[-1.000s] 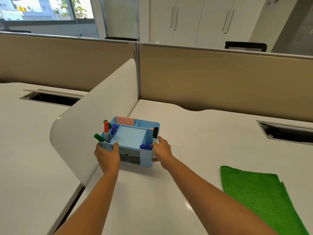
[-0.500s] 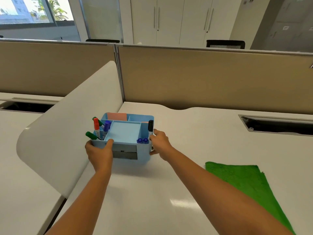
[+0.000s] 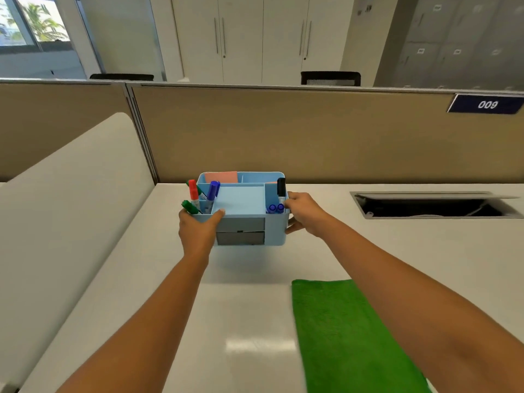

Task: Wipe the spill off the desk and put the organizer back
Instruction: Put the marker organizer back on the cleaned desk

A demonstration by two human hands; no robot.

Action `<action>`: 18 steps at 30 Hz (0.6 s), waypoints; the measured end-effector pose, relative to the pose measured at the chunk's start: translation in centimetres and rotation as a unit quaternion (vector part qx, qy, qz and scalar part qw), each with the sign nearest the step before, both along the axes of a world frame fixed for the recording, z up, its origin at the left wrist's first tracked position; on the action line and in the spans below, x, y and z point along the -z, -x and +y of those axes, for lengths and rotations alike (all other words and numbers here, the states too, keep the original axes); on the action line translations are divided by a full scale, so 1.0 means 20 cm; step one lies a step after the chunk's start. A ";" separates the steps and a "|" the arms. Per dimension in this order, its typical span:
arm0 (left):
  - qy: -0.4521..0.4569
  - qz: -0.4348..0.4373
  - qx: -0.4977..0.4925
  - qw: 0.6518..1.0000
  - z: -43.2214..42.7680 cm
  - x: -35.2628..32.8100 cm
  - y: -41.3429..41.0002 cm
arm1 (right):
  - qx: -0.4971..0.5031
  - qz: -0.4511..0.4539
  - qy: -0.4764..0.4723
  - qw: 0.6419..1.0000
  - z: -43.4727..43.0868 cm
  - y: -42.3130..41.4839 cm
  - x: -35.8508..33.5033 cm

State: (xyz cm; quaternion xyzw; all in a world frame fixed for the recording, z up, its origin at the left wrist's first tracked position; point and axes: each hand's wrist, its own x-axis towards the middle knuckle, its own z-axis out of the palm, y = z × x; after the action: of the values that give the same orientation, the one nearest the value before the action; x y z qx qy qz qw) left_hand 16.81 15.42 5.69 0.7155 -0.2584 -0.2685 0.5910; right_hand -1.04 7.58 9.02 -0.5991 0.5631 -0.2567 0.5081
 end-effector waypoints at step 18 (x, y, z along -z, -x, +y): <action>-0.050 -0.018 0.121 0.991 -0.53 0.21 0.64 | 0.067 -0.001 -0.032 0.997 -0.52 0.71 0.26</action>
State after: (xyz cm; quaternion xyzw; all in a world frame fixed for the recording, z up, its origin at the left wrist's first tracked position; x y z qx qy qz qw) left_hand 4.04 4.88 1.47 0.7125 -0.3399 -0.3371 0.5131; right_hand -15.30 -2.83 3.81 -0.5434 0.6095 -0.2726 0.5089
